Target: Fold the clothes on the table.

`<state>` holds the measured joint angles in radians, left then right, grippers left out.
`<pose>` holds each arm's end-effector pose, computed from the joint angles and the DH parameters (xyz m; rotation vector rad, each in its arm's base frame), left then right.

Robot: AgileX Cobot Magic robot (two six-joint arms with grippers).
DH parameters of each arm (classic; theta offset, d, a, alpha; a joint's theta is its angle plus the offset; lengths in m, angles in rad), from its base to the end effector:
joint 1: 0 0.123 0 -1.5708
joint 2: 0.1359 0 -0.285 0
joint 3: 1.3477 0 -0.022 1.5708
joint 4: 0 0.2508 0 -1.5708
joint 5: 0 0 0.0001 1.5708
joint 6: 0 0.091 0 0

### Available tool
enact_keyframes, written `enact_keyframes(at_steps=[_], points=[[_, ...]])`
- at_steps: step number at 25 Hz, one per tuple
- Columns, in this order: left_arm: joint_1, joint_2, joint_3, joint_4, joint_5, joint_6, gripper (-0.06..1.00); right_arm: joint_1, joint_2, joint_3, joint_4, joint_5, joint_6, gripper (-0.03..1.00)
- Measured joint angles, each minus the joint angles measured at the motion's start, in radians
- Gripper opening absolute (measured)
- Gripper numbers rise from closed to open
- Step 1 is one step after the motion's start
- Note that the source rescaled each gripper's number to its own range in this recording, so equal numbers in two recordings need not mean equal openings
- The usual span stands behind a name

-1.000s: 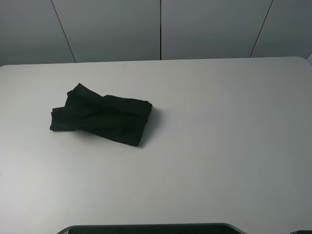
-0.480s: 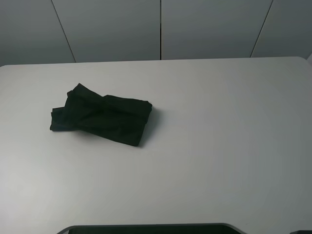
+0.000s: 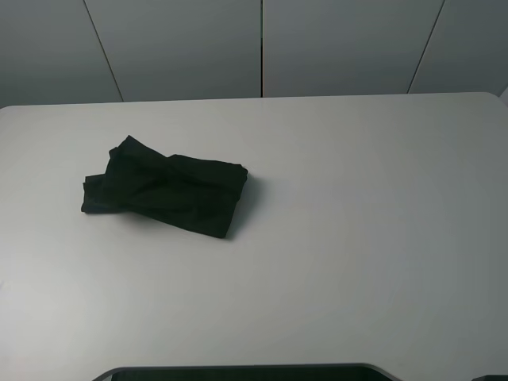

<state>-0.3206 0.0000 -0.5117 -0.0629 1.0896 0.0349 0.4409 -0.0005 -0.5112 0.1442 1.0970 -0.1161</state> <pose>-0.0087 -0.0025 0.2783 0.3703 2.0360 -0.2516 -0.0124 0.0070 0.2782 -0.5827 1.9981 0.3723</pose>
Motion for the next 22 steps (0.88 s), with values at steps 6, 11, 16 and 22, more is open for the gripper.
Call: enact_keyframes(at_steps=[6,11,16,22], points=[[0.001,0.000,0.000,0.000,0.000,0.000,0.94,-0.005,0.000,0.000,0.000,0.000,-0.016,1.00],[0.055,0.000,0.000,-0.004,0.000,0.000,0.94,-0.111,0.000,0.000,0.000,0.000,-0.033,1.00],[0.139,0.000,0.000,-0.004,0.000,0.000,0.94,-0.269,0.000,0.000,0.000,0.000,-0.035,1.00],[0.180,0.000,0.000,-0.004,0.000,0.000,0.94,-0.383,0.000,0.000,-0.004,0.000,-0.037,1.00]])
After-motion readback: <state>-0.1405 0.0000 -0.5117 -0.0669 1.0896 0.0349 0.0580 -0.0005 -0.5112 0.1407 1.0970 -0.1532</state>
